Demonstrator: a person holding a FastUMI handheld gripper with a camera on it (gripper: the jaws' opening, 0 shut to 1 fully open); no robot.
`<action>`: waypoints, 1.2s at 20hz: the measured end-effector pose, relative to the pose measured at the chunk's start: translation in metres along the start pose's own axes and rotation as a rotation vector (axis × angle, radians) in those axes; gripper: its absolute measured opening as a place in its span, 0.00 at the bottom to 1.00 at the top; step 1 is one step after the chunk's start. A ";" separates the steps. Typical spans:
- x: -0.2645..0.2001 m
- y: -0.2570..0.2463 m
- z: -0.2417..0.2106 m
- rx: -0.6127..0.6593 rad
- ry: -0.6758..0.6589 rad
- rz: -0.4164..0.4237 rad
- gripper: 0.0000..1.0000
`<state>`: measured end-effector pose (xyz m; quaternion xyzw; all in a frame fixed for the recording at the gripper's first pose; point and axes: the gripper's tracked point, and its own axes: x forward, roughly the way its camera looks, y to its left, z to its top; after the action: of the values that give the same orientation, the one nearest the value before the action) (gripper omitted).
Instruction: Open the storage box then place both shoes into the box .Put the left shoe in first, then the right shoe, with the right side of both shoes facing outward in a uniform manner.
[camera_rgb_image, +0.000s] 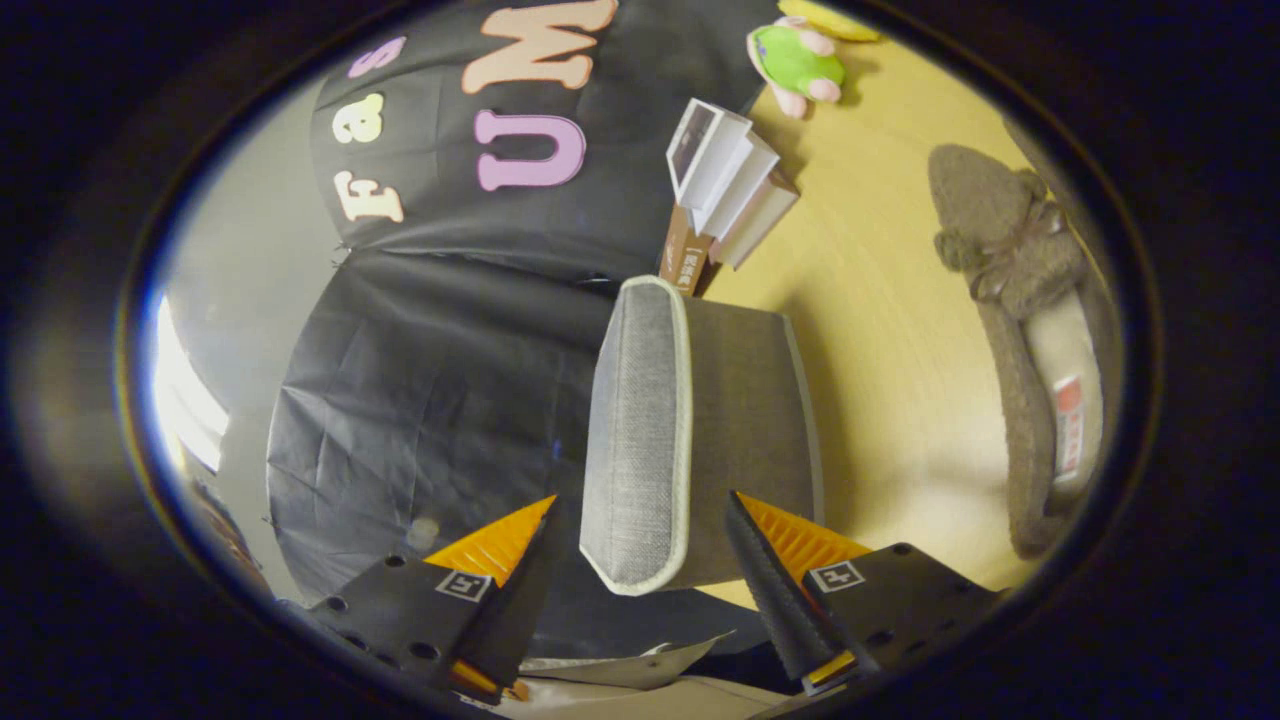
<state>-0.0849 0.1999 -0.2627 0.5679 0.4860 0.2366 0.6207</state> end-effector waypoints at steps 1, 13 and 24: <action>0.002 0.000 -0.003 0.027 0.010 0.011 0.99; 0.021 0.000 -0.029 0.108 0.123 0.064 0.56; 0.021 0.032 -0.023 0.002 0.095 0.082 0.17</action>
<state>-0.0882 0.2363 -0.2369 0.5761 0.4912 0.2882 0.5863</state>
